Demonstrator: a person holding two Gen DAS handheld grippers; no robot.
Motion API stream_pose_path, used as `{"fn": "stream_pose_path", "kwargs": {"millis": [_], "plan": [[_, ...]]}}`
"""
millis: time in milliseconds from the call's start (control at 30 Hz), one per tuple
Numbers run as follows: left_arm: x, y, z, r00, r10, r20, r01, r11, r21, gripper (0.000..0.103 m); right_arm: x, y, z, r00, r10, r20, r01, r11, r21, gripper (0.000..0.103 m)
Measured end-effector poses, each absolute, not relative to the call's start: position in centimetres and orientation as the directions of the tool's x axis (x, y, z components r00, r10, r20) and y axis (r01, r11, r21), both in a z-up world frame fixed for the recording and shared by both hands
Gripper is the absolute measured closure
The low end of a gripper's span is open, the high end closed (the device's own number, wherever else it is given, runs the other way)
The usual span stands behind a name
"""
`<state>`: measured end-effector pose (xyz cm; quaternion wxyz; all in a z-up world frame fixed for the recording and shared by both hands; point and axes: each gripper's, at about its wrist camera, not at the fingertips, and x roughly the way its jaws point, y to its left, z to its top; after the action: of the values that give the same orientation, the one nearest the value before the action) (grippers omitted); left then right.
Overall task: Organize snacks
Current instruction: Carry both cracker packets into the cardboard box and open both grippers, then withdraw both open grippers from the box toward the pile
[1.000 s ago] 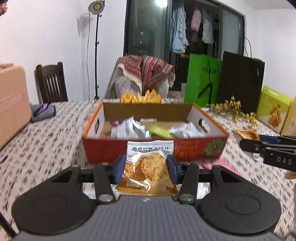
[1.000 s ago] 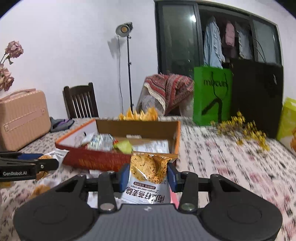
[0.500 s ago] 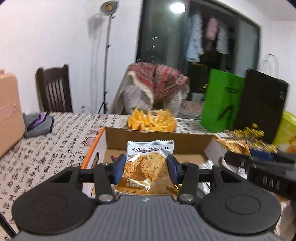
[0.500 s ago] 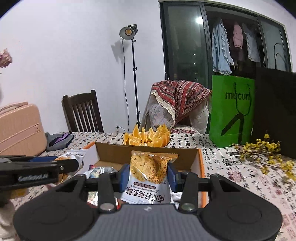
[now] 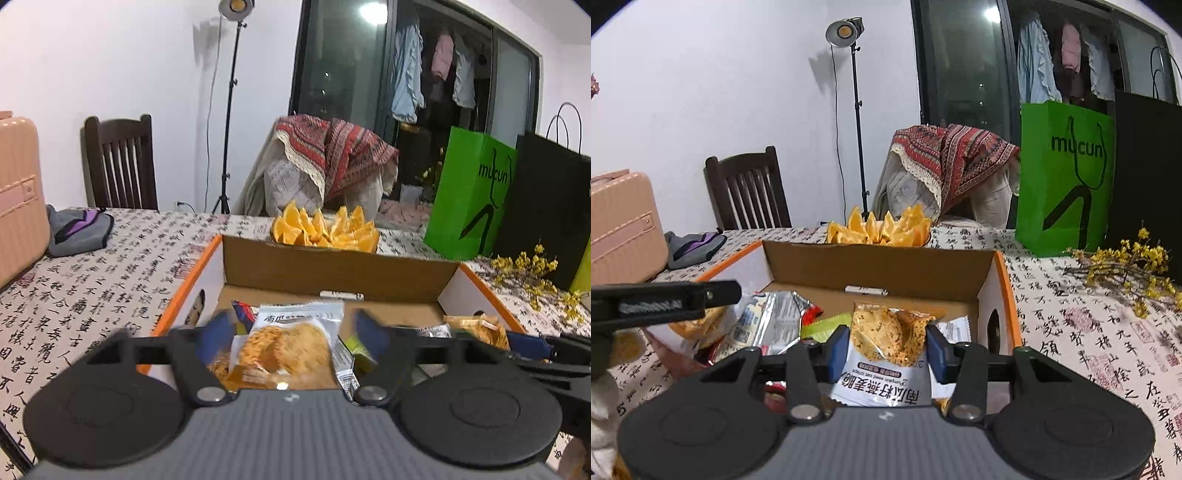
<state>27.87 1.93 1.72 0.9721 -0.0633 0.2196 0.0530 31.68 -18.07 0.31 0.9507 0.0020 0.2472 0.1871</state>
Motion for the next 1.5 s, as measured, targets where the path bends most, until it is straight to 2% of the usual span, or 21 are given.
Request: {"fn": "stream_pose_path", "kwargs": {"millis": [33, 67, 100, 133, 167, 633, 967, 1167, 1500], "plan": [[27.6, 1.9, 1.9, 0.904, 0.087, -0.418, -0.139, 0.986, -0.096, 0.002, 31.7, -18.2, 0.3, 0.806, 0.36, -0.47, -0.356, 0.929, 0.101, 0.047], [27.2, 1.8, 2.1, 0.911, 0.096, -0.4, -0.146, 0.985, -0.095, 0.0, 31.8, -18.3, 0.2, 0.803, 0.365, -0.471, -0.358, 0.927, 0.11, 0.03], [27.0, 1.9, 2.2, 0.917, 0.098, -0.387, -0.147, 0.984, -0.099, 0.0, 31.7, -18.4, 0.2, 0.804, 0.368, -0.467, -0.357, 0.927, 0.117, 0.02], [26.9, 2.0, 2.3, 0.919, 0.089, -0.384, -0.141, 0.984, -0.108, 0.0, 31.6, -18.5, 0.2, 0.805, 0.372, -0.461, -0.357, 0.926, 0.124, 0.002], [26.9, 2.1, 2.4, 0.92, 0.081, -0.382, -0.136, 0.984, -0.119, 0.0, 31.6, -18.7, 0.3, 0.806, 0.378, -0.457, -0.356, 0.924, 0.137, 0.0], [26.3, 2.3, 3.3, 0.897, 0.092, -0.433, -0.178, 0.97, -0.164, 0.0, 30.7, -19.4, 1.6, 0.826, 0.336, -0.453, -0.31, 0.941, 0.133, 0.0], [22.1, 2.1, 5.7, 0.918, 0.029, -0.397, -0.116, 0.973, -0.197, 0.0, 26.8, -21.1, 4.3, 0.863, 0.315, -0.394, -0.3, 0.949, 0.102, 0.0], [19.9, 2.6, 5.2, 0.912, 0.031, -0.409, -0.116, 0.976, -0.184, 0.0, 24.6, -21.7, 3.3, 0.839, 0.331, -0.431, -0.329, 0.941, 0.082, 0.0], [16.7, 5.0, 1.4, 0.861, 0.04, -0.507, -0.15, 0.972, -0.178, 0.0, 20.3, -22.9, 0.2, 0.794, 0.318, -0.519, -0.343, 0.938, 0.051, 0.0]]}}
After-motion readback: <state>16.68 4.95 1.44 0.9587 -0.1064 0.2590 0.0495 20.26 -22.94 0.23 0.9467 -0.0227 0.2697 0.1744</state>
